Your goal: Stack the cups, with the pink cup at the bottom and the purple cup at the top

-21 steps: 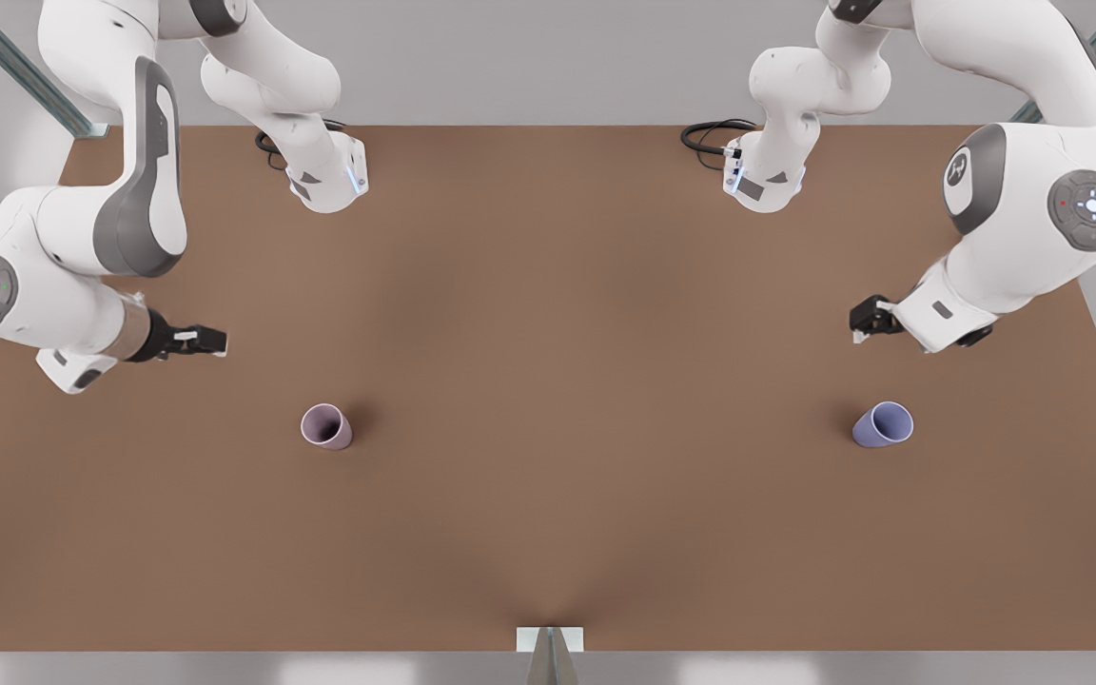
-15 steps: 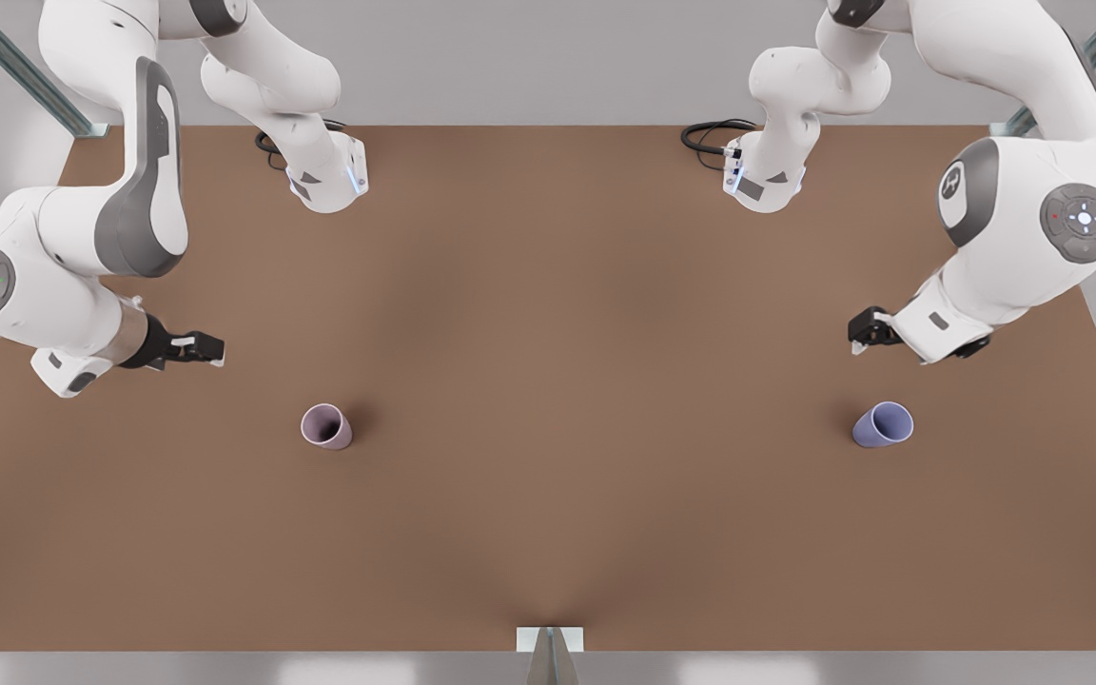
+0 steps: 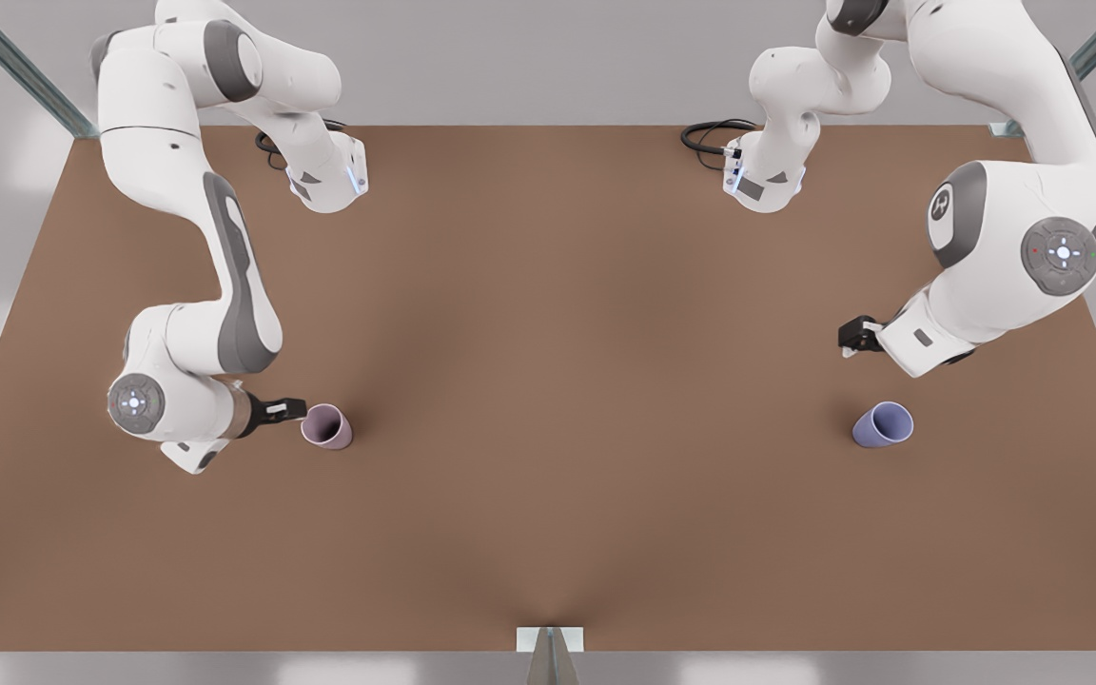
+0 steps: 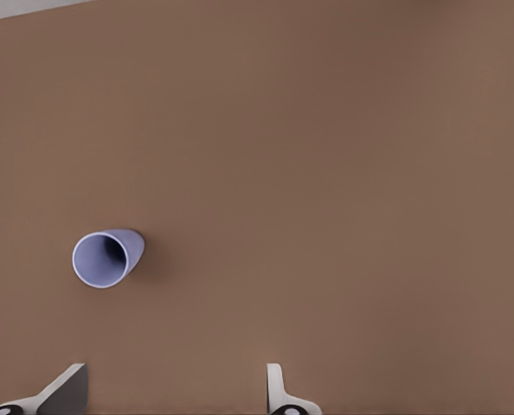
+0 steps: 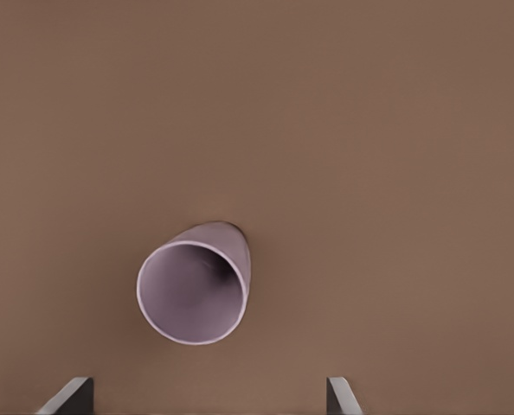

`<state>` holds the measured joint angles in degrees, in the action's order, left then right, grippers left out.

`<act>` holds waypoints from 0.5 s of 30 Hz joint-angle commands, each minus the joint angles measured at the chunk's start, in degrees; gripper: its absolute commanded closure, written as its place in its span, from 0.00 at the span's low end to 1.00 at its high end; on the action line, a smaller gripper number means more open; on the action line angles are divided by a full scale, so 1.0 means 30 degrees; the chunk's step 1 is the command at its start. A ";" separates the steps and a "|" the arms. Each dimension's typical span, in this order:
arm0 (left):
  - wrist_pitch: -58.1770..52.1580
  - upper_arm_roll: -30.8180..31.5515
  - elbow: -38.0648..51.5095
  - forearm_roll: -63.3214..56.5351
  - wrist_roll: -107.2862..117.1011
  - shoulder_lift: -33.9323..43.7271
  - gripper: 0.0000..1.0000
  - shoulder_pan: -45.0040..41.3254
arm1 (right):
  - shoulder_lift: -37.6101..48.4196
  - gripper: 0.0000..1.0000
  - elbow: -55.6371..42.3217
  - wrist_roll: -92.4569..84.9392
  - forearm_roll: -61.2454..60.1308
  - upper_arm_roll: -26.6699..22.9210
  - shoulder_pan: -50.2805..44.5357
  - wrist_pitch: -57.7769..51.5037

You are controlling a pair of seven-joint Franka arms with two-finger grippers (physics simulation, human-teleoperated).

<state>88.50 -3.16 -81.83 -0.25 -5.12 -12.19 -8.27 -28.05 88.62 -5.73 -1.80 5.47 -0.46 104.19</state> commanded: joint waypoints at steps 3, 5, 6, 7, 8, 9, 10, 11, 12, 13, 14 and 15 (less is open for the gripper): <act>-0.0466 -0.0001 0.0000 -0.0034 -0.0081 0.0019 0.00 0.0002 | 0.0003 0.00 0.1076 -0.0523 -0.0045 0.0111 -0.0023 0.1626; -0.0466 -0.0030 0.0000 -0.0034 -0.0111 -0.0010 0.00 0.0002 | -0.0260 0.00 0.1281 -0.0552 -0.0045 0.0111 0.0006 0.2064; -0.0466 -0.0030 0.0000 -0.0034 -0.0140 -0.0039 0.00 0.0002 | -0.0378 0.00 0.1369 -0.0552 -0.0045 0.0111 0.0006 0.2329; -0.0466 -0.0060 -0.0029 -0.0034 -0.0199 -0.0040 0.00 0.0032 | -0.0554 0.00 0.1369 -0.0552 -0.0016 0.0111 0.0064 0.2679; -0.0466 -0.0060 0.0000 -0.0034 -0.0228 -0.0069 0.00 0.0032 | -0.0759 0.00 0.1340 -0.0552 -0.0016 0.0111 0.0035 0.3441; -0.0496 -0.0060 -0.0029 -0.0034 -0.0228 -0.0098 0.00 0.0032 | -0.0906 0.00 0.1311 -0.0552 -0.0016 0.0111 0.0064 0.3822; -0.0496 -0.0060 0.0000 -0.0034 -0.0228 -0.0098 0.00 0.0032 | -0.1023 0.00 0.1310 -0.0552 0.0014 0.0111 0.0093 0.4291; -0.0496 -0.0060 0.0000 -0.0034 -0.0257 -0.0098 0.00 0.0032 | -0.1198 0.00 0.1311 -0.0552 0.0014 0.0111 0.0065 0.4467; -0.0496 -0.0060 0.0000 -0.0034 -0.0257 -0.0098 0.00 0.0032 | -0.1257 0.00 0.1398 -0.0581 0.0072 0.0111 0.0035 0.5229; -0.0496 -0.0060 0.0000 -0.0034 -0.0257 -0.0098 0.00 0.0032 | -0.1257 0.00 0.1486 -0.0727 0.0131 0.0111 0.0035 0.5464; -0.0496 -0.0060 -0.0029 -0.0034 -0.0257 -0.0098 0.00 0.0032 | -0.1198 0.00 0.1896 -0.0699 0.0131 0.0111 0.0006 0.5522; -0.0496 -0.0060 -0.0029 -0.0034 -0.0257 -0.0098 0.00 0.0032 | -0.1169 0.00 0.2277 -0.0698 0.0131 0.0111 0.0006 0.6019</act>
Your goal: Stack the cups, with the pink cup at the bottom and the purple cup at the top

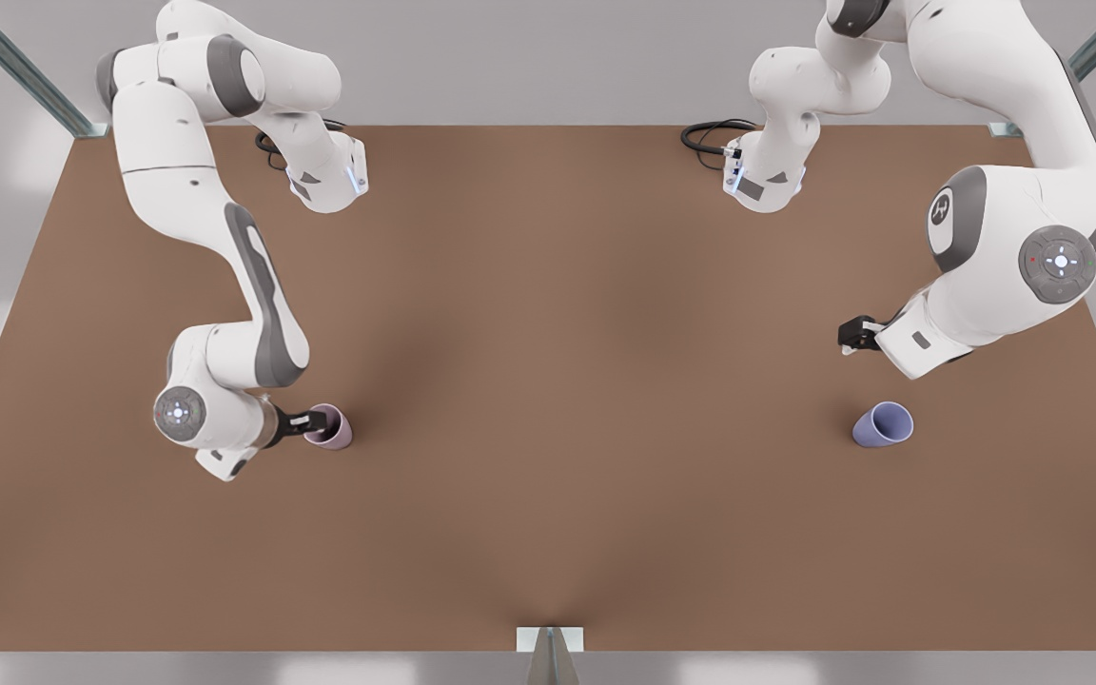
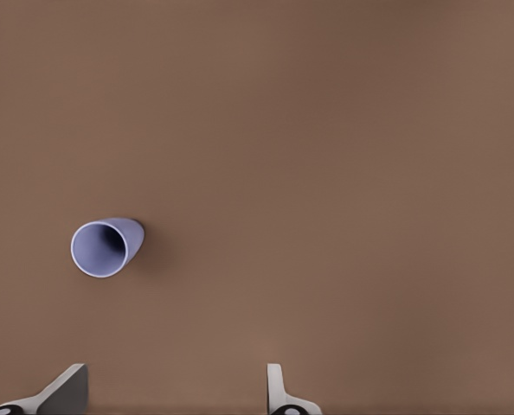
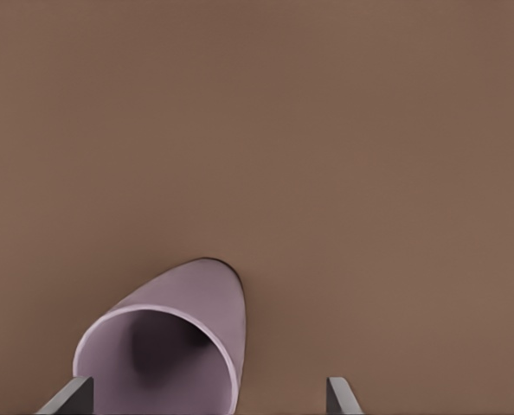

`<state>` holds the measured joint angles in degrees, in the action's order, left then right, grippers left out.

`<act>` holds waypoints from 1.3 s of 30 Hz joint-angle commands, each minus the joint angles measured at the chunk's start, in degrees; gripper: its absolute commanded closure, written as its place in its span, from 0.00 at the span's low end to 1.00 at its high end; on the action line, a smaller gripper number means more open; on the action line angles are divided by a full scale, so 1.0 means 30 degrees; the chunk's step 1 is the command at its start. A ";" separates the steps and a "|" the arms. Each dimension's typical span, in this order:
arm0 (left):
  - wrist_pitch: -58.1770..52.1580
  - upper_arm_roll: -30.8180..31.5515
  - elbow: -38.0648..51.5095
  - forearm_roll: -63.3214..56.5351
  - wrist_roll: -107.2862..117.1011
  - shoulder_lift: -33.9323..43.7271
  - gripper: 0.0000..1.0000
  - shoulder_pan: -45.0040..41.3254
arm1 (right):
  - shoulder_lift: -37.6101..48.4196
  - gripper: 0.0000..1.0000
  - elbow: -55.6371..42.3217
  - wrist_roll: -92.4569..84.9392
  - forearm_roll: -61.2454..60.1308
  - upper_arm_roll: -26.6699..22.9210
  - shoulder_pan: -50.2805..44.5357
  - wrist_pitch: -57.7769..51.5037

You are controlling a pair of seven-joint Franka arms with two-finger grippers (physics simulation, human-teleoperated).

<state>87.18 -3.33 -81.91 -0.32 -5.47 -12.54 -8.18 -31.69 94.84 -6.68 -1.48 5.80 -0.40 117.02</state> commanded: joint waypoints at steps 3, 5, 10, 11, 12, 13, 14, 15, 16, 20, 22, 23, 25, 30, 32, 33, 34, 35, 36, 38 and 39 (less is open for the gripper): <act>-0.0057 -0.0002 -0.0002 -0.0011 -0.0139 -0.0008 0.00 0.0001 | -0.0131 0.00 0.0526 -0.0439 0.0024 0.0001 0.0164 0.2682; -0.0057 -0.0002 0.0027 -0.0011 -0.0139 0.0021 0.00 0.0001 | -0.0131 0.00 0.0966 -0.0733 0.0024 0.0001 0.0135 0.3415; -0.0057 -0.0090 0.0026 -0.0011 -0.0168 -0.0008 0.00 0.0001 | -0.0131 0.26 0.1757 -0.0791 0.0024 -0.0028 0.0135 0.4294; -0.0057 -0.0119 0.0027 -0.0011 -0.0168 -0.0037 0.00 0.0030 | -0.0131 0.32 0.1991 -0.0791 0.0024 -0.0028 0.0164 0.4294; -0.0057 -0.0119 0.0027 -0.0011 -0.0168 -0.0037 0.00 0.0030 | -0.0131 0.34 0.2021 -0.0850 0.0024 -0.0028 0.0164 0.4294; -0.0057 -0.0119 0.0027 -0.0011 -0.0168 -0.0037 0.00 0.0030 | -0.0190 0.37 0.2021 -0.1288 0.0024 -0.0028 0.0193 0.4294; -0.0057 -0.0119 0.0026 -0.0011 -0.0168 -0.0037 0.00 0.0030 | -0.0219 0.39 0.2021 -0.1436 0.0024 -0.0028 0.0222 0.4294; -0.0057 -0.0119 -0.0003 -0.0011 -0.0168 -0.0037 0.00 0.0030 | -0.0307 0.39 0.2021 -0.1465 0.0024 -0.0028 0.0252 0.4294; -0.0057 -0.0119 -0.0003 -0.0011 -0.0168 -0.0037 0.00 0.0030 | -0.0336 0.39 0.2079 -0.1465 0.0024 -0.0028 0.0223 0.4323; -0.0057 -0.0119 -0.0003 -0.0011 -0.0168 -0.0037 0.00 0.0030 | -0.0249 0.49 0.2607 -0.1465 0.0024 -0.0028 0.0135 0.4499; -0.0057 -0.0119 -0.0003 -0.0011 -0.0168 -0.0037 0.00 0.0030 | -0.0219 0.62 0.2636 -0.1436 0.0024 0.0001 0.0135 0.4499; -0.0057 -0.0119 -0.0003 -0.0011 -0.0168 -0.0037 0.00 0.0030 | -0.0190 0.70 0.2636 -0.1436 0.0024 0.0001 0.0135 0.4470; -0.0115 -0.0119 0.0027 -0.0011 -0.0168 -0.0037 0.00 0.0030 | -0.0190 0.79 0.2519 -0.1407 -0.0005 -0.0028 0.0164 0.4499; -0.0145 -0.0119 -0.0003 -0.0011 -0.0168 -0.0154 0.00 0.0059 | -0.0131 0.79 0.2169 -0.1143 -0.0005 0.0001 -0.0011 0.4382; -0.0145 -0.0119 -0.0003 -0.0040 -0.0168 -0.0242 0.00 0.0118 | -0.0102 0.79 0.1084 0.0787 -0.0064 0.0030 -0.0977 0.3473; -0.0145 -0.0148 -0.0003 -0.0040 -0.0168 -0.0242 0.00 0.0147 | -0.0043 0.79 0.0938 0.2195 -0.0064 0.0030 -0.1563 0.3473; -0.0115 -0.0352 0.0026 -0.0040 -0.0197 -0.0300 0.00 0.0264 | -0.0043 0.79 0.0294 0.4975 -0.0093 0.0059 -0.2529 0.2977; 0.0060 -0.0704 0.0027 -0.0040 -0.0226 -0.0447 0.00 0.0264 | -0.0131 0.79 -0.0497 0.7817 -0.0093 0.0118 -0.3788 0.2273; 0.0178 -0.0880 0.0027 -0.0216 -0.0197 -0.0506 0.00 0.0264 | -0.0190 0.79 -0.0966 1.0336 -0.0122 0.0118 -0.4814 0.2184; 0.1057 -0.1553 0.0056 -0.0802 -0.0197 -0.0944 0.00 0.0264 | -0.1857 0.79 -0.4097 1.5230 -0.0210 0.0147 -0.6954 0.0517; 0.1349 -0.1993 0.0056 -0.0744 -0.0197 -0.1326 0.00 0.0293 | -0.3439 0.79 -0.6821 1.7369 -0.0181 0.0147 -0.8008 -0.0538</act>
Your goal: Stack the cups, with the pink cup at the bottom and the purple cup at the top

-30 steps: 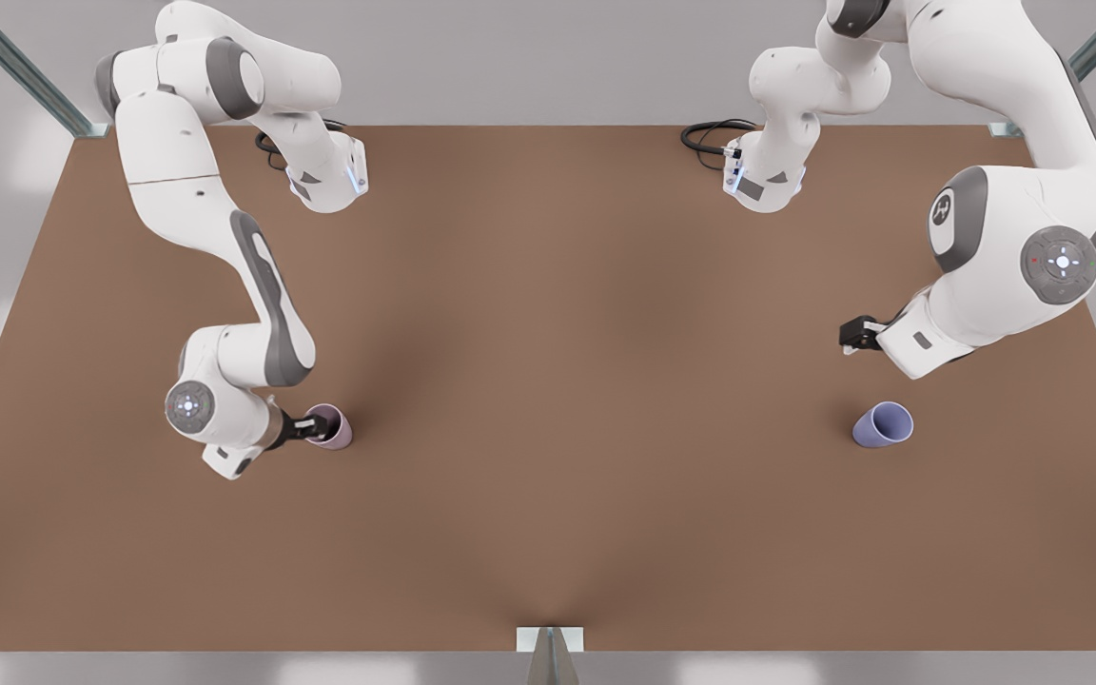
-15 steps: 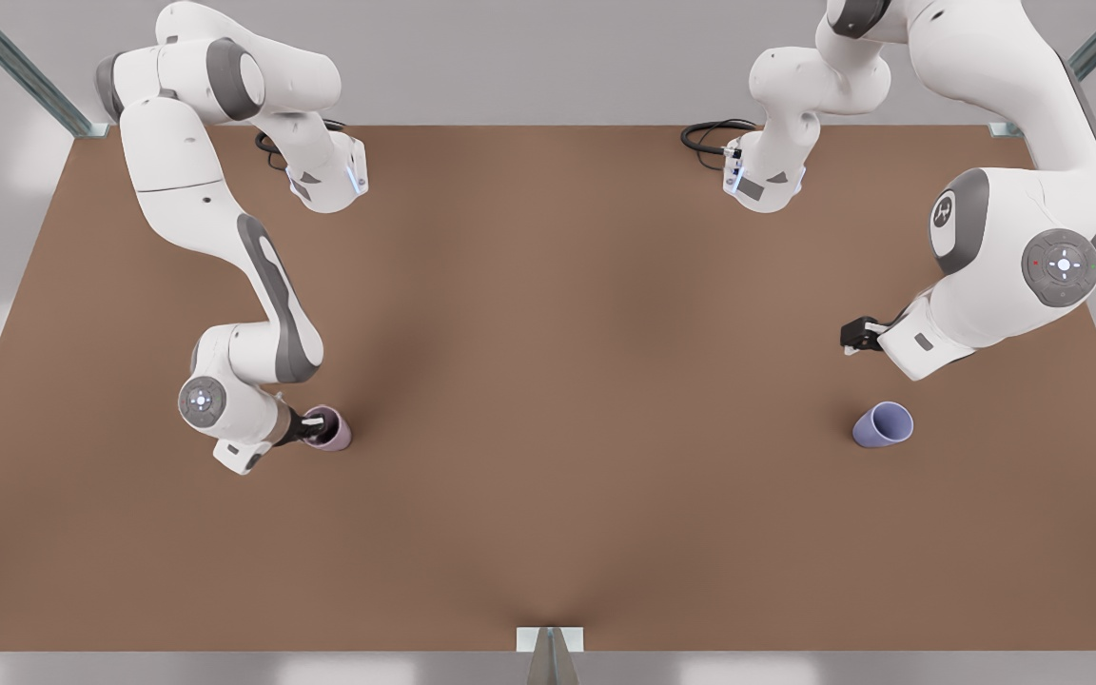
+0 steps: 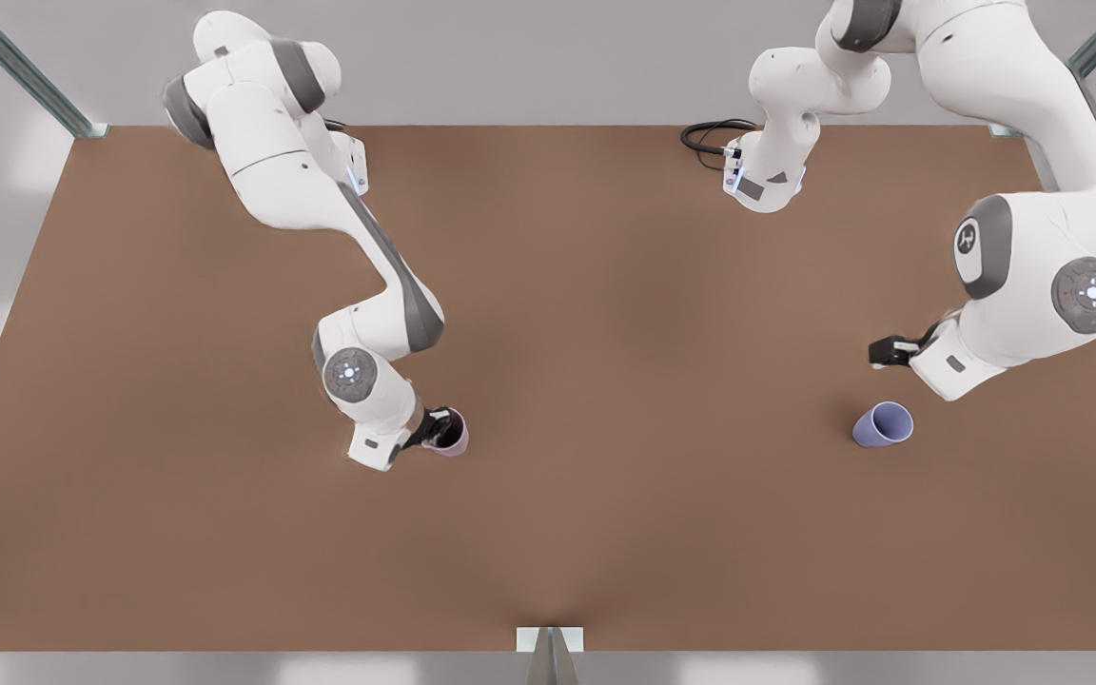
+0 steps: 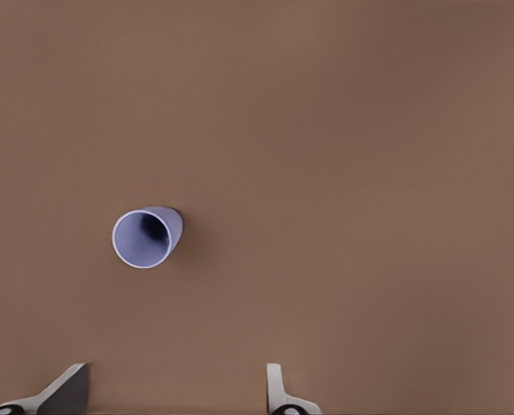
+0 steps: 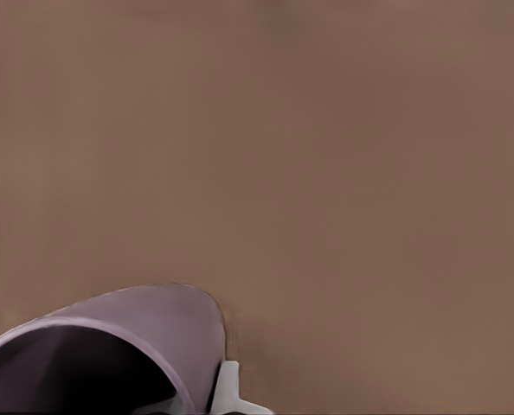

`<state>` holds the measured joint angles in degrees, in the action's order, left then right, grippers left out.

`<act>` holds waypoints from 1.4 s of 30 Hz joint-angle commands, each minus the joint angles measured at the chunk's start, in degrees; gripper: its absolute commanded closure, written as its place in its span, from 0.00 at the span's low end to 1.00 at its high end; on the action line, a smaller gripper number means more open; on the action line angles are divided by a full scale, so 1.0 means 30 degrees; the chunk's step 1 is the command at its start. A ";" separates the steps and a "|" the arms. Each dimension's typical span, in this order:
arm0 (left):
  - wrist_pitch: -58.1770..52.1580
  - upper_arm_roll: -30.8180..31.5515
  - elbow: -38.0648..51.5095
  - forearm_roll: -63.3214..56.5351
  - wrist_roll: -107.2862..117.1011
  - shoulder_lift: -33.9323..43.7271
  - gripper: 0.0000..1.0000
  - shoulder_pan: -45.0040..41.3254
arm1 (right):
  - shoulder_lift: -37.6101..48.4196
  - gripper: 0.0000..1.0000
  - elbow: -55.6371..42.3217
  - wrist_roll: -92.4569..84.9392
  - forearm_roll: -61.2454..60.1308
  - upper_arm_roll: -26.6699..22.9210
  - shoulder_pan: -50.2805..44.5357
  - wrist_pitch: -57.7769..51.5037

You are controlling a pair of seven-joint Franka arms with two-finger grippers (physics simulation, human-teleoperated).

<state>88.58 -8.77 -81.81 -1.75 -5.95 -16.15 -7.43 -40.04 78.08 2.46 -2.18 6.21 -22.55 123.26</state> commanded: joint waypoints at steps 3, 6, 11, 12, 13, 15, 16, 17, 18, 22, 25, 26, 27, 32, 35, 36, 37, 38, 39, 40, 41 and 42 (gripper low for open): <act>0.2317 -0.0532 -0.0004 -0.0236 -0.0038 -0.1325 0.00 0.0545 | -0.4522 0.79 -0.7446 2.0151 0.0023 0.0302 -0.2970 -0.3000; 0.3752 -0.0532 -0.0033 -0.0178 -0.0068 -0.2438 0.00 0.1071 | -0.7455 0.79 -1.1289 2.4166 0.0023 0.0273 -0.4085 -0.1390; 0.4954 -0.0532 -0.0297 -0.0090 -0.0214 -0.3463 0.00 0.1687 | -0.9301 0.79 -1.2373 2.6366 0.0023 0.0273 -0.4495 0.1277; 0.5100 -0.0532 -0.0559 -0.0003 -0.0214 -0.3610 0.00 0.1687 | -0.9360 0.79 -1.2344 2.6337 0.0023 0.0273 -0.4495 0.1481; 0.5511 -0.0532 -0.0971 0.0320 -0.0214 -0.3610 0.00 0.1687 | -0.9711 0.79 -1.2315 2.6337 0.0023 0.0215 -0.5081 0.2098; 0.5189 -0.0532 -0.1352 0.0320 -0.0214 -0.3289 0.00 0.1687 | -0.9770 0.79 -1.2285 2.6220 0.0111 0.0097 -0.5081 0.1894; 0.5160 -0.0532 -0.1440 0.0320 -0.0214 -0.3259 0.00 0.1687 | -0.9770 0.68 -1.2285 2.6220 0.0111 0.0127 -0.5081 0.1746; 0.5160 -0.0532 -0.1440 0.0320 -0.0214 -0.3259 0.00 0.1687 | -0.9770 0.40 -1.2256 2.6220 0.0111 0.0127 -0.5081 0.1747; 0.5131 -0.0532 -0.1440 0.0320 -0.0214 -0.3259 0.00 0.1687 | -0.9770 0.00 -1.2256 2.6220 0.0111 0.0097 -0.5081 0.1425; 0.8470 -0.0679 -0.5688 0.1051 -0.1149 -0.1179 0.00 0.2741 | -0.9711 0.00 -1.2285 2.6220 0.0140 0.0127 -0.5081 0.1307; 1.0080 -0.1294 -0.6742 0.1405 -0.2265 -0.1530 0.00 0.3034 | -0.9711 0.00 -1.2256 2.6191 0.0199 0.0127 -0.5140 0.1278; 1.0550 -0.1294 -0.6742 0.1404 -0.2265 -0.1736 0.00 0.3181 | -0.9682 0.00 -1.2256 2.6191 0.0199 0.0127 -0.5140 0.1278; 1.0960 -0.1294 -0.6742 0.1405 -0.2235 -0.1999 0.00 0.3181 | -0.9653 0.00 -1.2256 2.6191 0.0199 0.0127 -0.5140 0.1278; 1.1428 -0.1265 -0.6772 0.1434 -0.2206 -0.2527 0.00 0.3181 | -0.9594 0.00 -1.2256 2.6133 0.0286 0.0097 -0.5140 0.1249; 1.2044 -0.1265 -0.6918 0.1434 -0.2206 -0.2849 0.00 0.3357 | -0.9507 0.00 -1.2227 2.6132 0.0257 0.0097 -0.5140 0.0868; 1.2044 -0.1265 -0.6947 0.1463 -0.2206 -0.2966 0.00 0.3474 | -0.9243 0.00 -1.2256 2.5782 0.0228 0.0156 -0.5111 -0.0127; 1.2306 -0.1294 -0.6947 0.1463 -0.2206 -0.3054 0.00 0.3474 | -0.8747 0.00 -1.2256 2.5634 0.0082 0.0244 -0.4994 -0.0275; 1.2425 -0.1265 -0.6947 0.1463 -0.2206 -0.3259 0.00 0.3504 | -0.7781 0.00 -1.2256 2.5576 -0.0065 0.0273 -0.4935 -0.1825; 1.2483 -0.1265 -0.7298 0.1463 -0.2206 -0.3317 0.00 0.3533 | -0.6404 0.00 -1.2169 2.3999 -0.0065 0.0273 -0.4088 -0.3347; 1.2571 -0.1265 -0.7416 0.1492 -0.2206 -0.3464 0.00 0.3533 | -0.3681 0.00 -1.0765 1.9752 0.0169 -0.0223 -0.3093 -0.6892; 1.2659 -0.1265 -0.7445 0.1579 -0.2206 -0.3552 0.00 0.3533 | -0.1104 0.00 -0.9067 1.6441 0.0169 -0.0518 -0.1071 -0.8447; 1.2718 -0.1265 -0.7475 0.1580 -0.2206 -0.3786 0.00 0.3562 | 0.3113 0.00 -0.4326 1.2136 0.0199 -0.0518 0.1418 -0.8450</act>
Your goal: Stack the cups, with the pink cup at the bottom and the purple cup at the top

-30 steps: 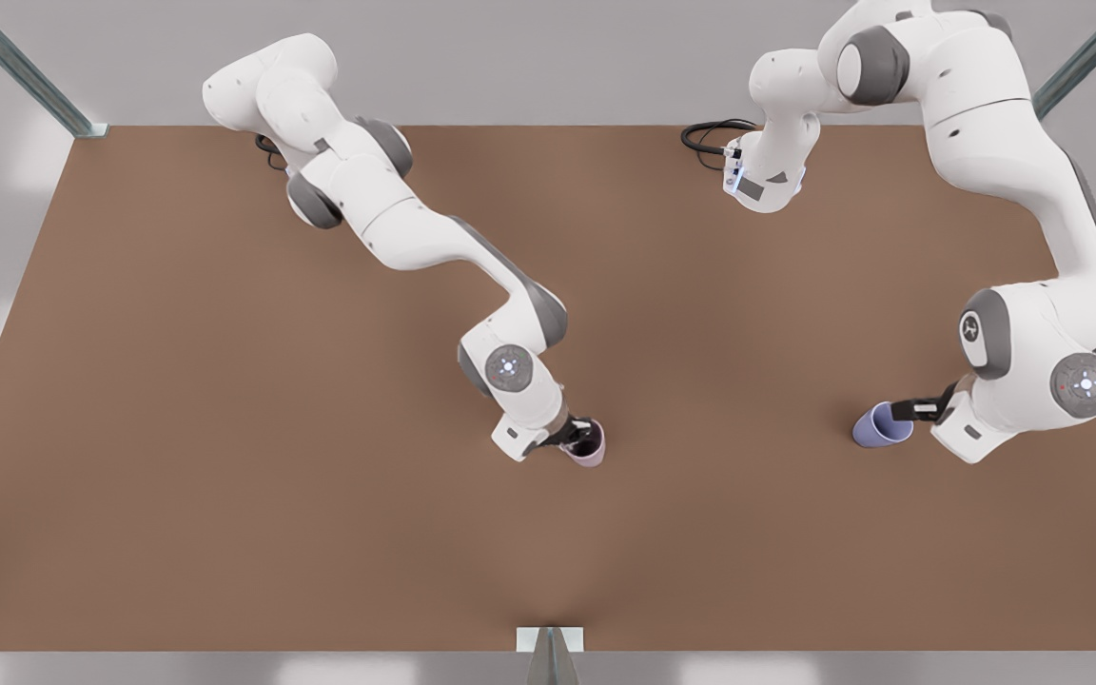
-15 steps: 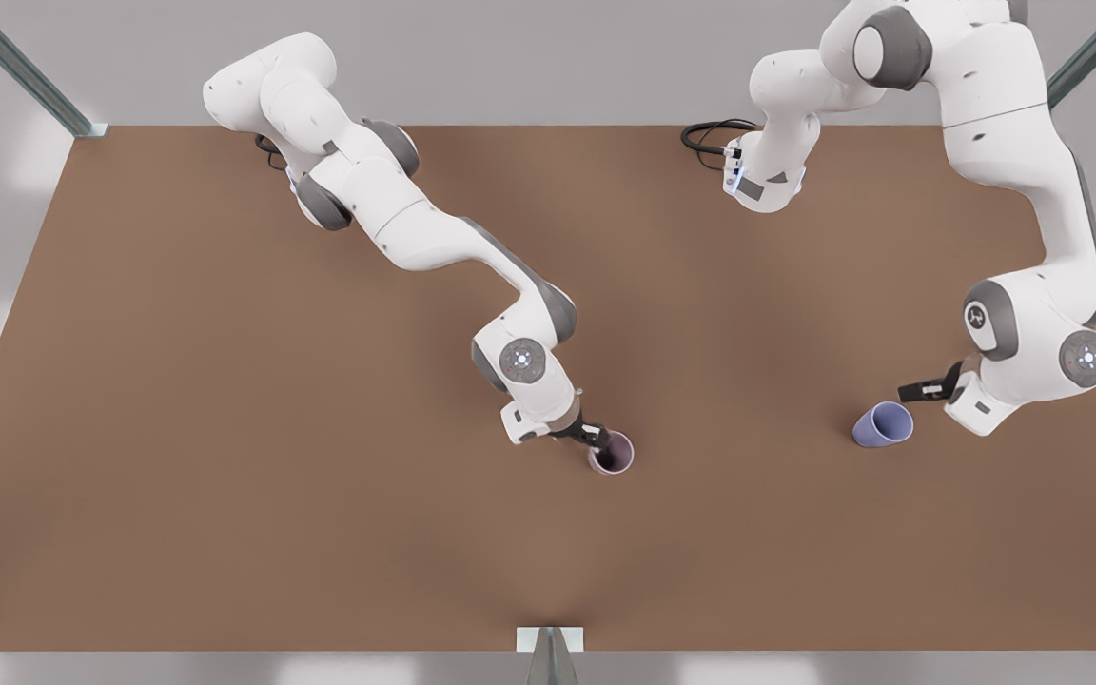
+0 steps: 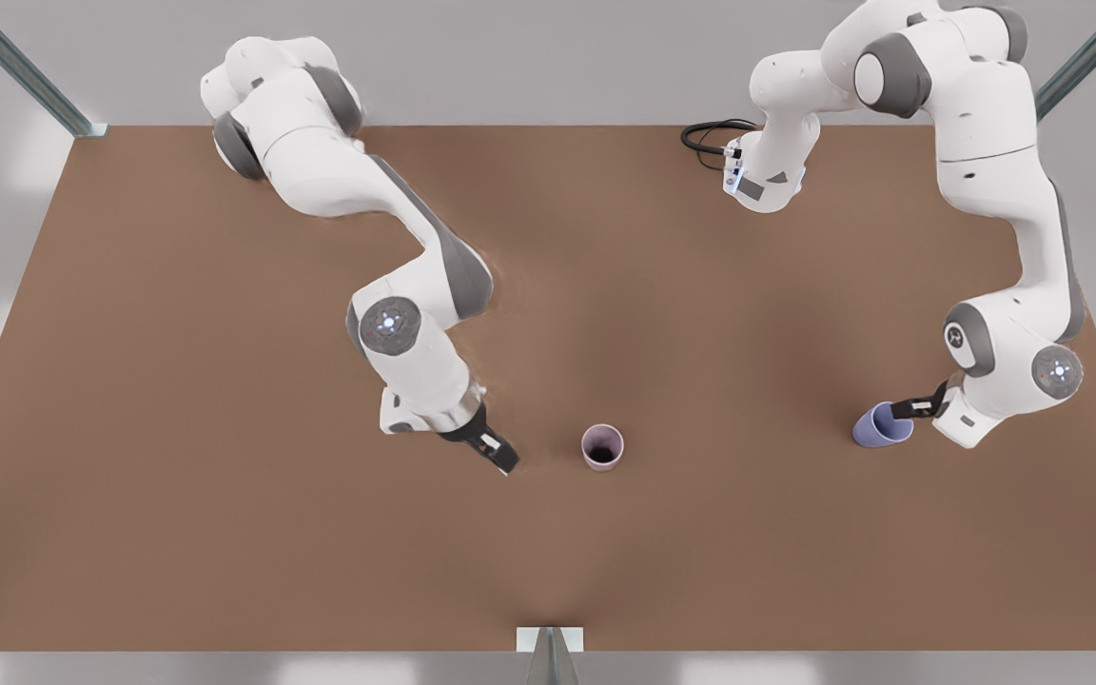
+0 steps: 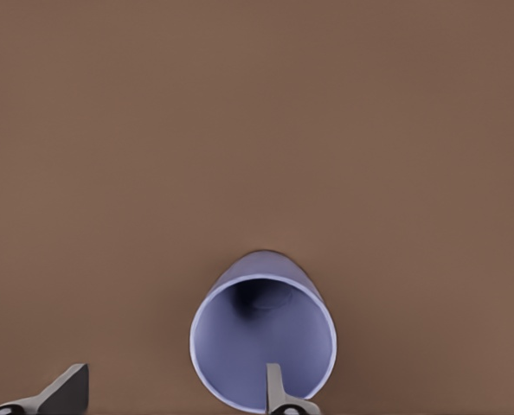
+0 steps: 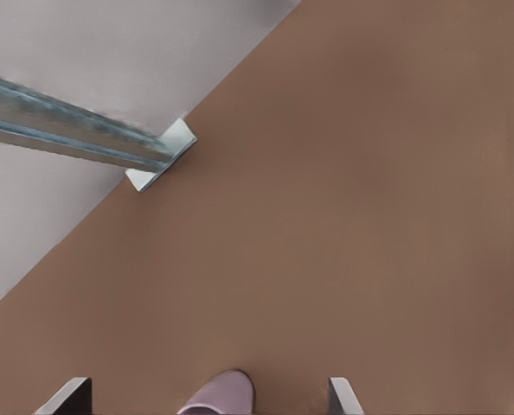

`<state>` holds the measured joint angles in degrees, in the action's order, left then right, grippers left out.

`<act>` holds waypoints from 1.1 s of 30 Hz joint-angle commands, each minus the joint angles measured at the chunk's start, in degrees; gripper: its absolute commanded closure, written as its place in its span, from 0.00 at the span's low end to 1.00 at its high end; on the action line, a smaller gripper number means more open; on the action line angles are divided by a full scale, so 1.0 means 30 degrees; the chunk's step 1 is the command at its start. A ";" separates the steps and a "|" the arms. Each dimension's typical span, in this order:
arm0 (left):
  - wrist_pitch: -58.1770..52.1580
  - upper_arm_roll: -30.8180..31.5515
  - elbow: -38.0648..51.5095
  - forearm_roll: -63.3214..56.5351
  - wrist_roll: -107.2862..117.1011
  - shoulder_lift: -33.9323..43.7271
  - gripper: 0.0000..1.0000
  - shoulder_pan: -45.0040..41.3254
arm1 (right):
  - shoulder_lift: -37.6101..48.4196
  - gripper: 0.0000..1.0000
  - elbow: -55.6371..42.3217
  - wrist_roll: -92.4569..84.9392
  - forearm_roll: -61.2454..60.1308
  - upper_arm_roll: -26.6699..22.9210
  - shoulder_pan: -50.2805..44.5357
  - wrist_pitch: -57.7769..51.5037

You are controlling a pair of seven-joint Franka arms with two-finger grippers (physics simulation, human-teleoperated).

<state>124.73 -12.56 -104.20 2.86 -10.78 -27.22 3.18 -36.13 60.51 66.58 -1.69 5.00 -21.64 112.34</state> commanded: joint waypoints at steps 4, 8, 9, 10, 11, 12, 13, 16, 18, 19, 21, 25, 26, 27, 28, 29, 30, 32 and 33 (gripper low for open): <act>0.0641 -0.0002 -0.0483 0.0044 -0.0596 -0.0565 0.00 -0.0004 | 0.8262 0.00 0.7690 -1.8349 0.0036 -0.0259 0.7211 -0.9058; 0.0582 0.0144 -0.0834 0.0132 -0.0391 -0.0829 0.15 -0.0004 | 0.7648 0.00 0.6725 -2.5528 0.1878 -0.0055 0.7448 -0.8708; 0.0290 0.0203 -0.0864 0.0805 -0.0420 -0.0770 0.45 -0.0004 | 0.7619 0.00 0.6725 -2.8630 0.2262 0.0151 0.7448 -0.8679; 0.0113 0.0262 -0.0864 0.0835 -0.0420 -0.0711 0.65 -0.0004 | 0.7619 0.00 0.6754 -3.1857 0.2380 0.0180 0.7448 -0.8269; 0.0113 0.0291 -0.0893 0.0835 -0.0391 -0.0711 0.69 -0.0004 | 0.7619 0.00 0.6783 -3.4170 0.2380 0.0181 0.7419 -0.8123; 0.0113 0.0262 -0.0864 0.0865 -0.0420 -0.0682 0.71 -0.0004 | 0.7619 0.00 0.6783 -3.6192 0.2525 0.0268 0.7419 -0.8034; 0.0142 0.0262 -0.0864 0.0835 -0.0420 -0.0682 0.73 -0.0004 | 0.7560 0.00 0.6812 -4.0174 0.2995 0.0298 0.7419 -0.7479; 0.0230 0.0291 -0.0893 0.0865 -0.0391 -0.0653 0.79 -0.0004 | 0.7473 0.00 0.6930 -4.6184 0.3258 0.0298 0.7214 -0.6364; 0.0260 0.0407 -0.0864 0.0865 -0.0391 -0.0682 0.79 -0.0033 | 0.7355 0.00 0.6901 -5.0023 0.3786 0.0708 0.7214 -0.5925; 0.0231 0.0555 -0.0805 0.0865 -0.0391 -0.0653 0.79 -0.0033 | 0.7267 0.00 0.6871 -4.9733 0.3728 0.0679 0.7243 -0.5837; 0.0142 0.0906 -0.0717 0.0865 -0.0187 -0.0360 0.79 -0.0033 | 0.7384 0.00 0.6783 -4.0617 0.3523 0.0445 0.7564 -0.6565; -0.0354 0.0965 -0.0191 0.0835 0.0370 0.1251 0.79 -0.1497 | 0.7619 0.00 0.6930 -2.4302 0.2263 0.0503 0.8210 -0.8532; -0.1875 0.0965 0.0950 0.0777 0.2036 0.1398 0.79 -0.2462 | 0.7619 0.00 0.6959 -2.4302 0.2088 0.0503 0.8239 -0.8444; -0.4219 0.0935 0.2445 0.0630 0.5521 0.1398 0.79 -0.4249 | 0.7619 0.00 0.7018 -2.4243 0.1589 0.0415 0.8297 -0.8415; -0.5393 0.1139 0.3061 0.0572 0.8335 0.1427 0.79 -0.5452 | 0.7648 0.00 0.7047 -2.4243 0.1589 0.0415 0.8297 -0.8386; -0.6067 0.2340 0.3763 0.0572 1.0737 0.1194 0.79 -0.5980 | 0.7619 0.00 0.7047 -2.4214 0.1559 0.0415 0.8326 -0.8386; -0.8144 0.2869 0.6368 0.0542 1.3112 -0.0123 0.79 -0.6857 | 0.7619 0.00 0.7047 -2.4214 0.1530 0.0415 0.8327 -0.8386; -0.9819 0.2898 0.9126 0.0747 1.5690 -0.1795 0.79 -0.8382 | 0.7619 0.00 0.7047 -2.4214 0.1530 0.0415 0.8327 -0.8386; -0.9906 0.2898 0.9975 0.0777 1.6483 -0.2351 0.79 -0.9026 | 0.7619 0.00 0.7076 -2.4214 0.1472 0.0415 0.8356 -0.8357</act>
<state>106.68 -4.04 -76.37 4.72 2.90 -33.10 -22.71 -13.33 81.74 -8.82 3.26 6.16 3.50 88.04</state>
